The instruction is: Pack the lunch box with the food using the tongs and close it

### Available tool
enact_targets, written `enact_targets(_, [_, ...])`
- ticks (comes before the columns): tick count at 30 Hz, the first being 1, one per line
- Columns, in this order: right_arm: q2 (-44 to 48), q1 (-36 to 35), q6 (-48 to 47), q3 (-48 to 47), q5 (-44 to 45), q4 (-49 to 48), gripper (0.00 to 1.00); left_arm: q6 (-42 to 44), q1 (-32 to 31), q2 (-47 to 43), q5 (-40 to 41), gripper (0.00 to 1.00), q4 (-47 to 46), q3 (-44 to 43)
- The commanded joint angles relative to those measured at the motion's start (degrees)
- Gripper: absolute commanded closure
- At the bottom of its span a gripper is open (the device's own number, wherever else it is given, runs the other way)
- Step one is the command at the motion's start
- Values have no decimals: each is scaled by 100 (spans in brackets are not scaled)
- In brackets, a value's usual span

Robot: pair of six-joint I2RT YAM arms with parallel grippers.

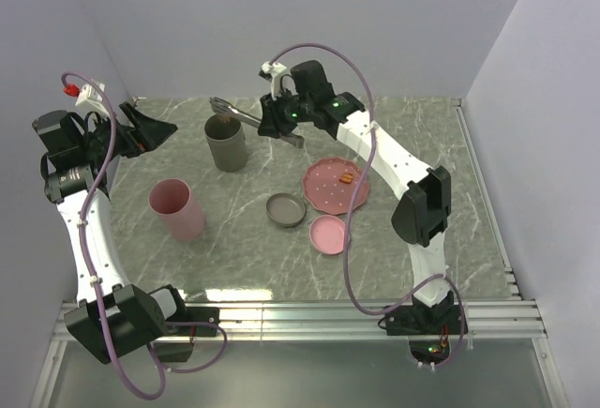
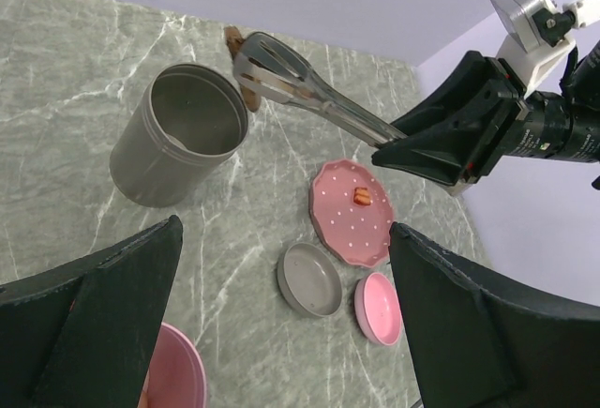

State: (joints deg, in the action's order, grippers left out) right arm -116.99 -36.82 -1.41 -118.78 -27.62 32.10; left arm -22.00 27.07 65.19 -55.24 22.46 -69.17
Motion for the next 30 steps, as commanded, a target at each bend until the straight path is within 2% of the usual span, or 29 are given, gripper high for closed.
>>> enact_targets(1, [-148,-115,106,-654,-69,-415,100,3,26,-94,-83,2,-268,0])
enact_targets(12, [-447,-247,18,-725,63,-336,91,82,18,11,-66,2,-260,-88])
enact_targets(16, [-456,-256,36,-638,142,-397,83,108,26,3,-48,2,-224,-115])
enact_targets(18, [-500,-247,36,-664,186,-380,73,134,26,-6,-48,2,-207,-115])
enact_targets(25, [-527,-264,27,-848,248,-309,55,240,26,-15,5,1,-66,-167])
enact_targets(30, [-439,-256,27,-1006,248,-195,50,240,18,-33,5,1,-40,-185])
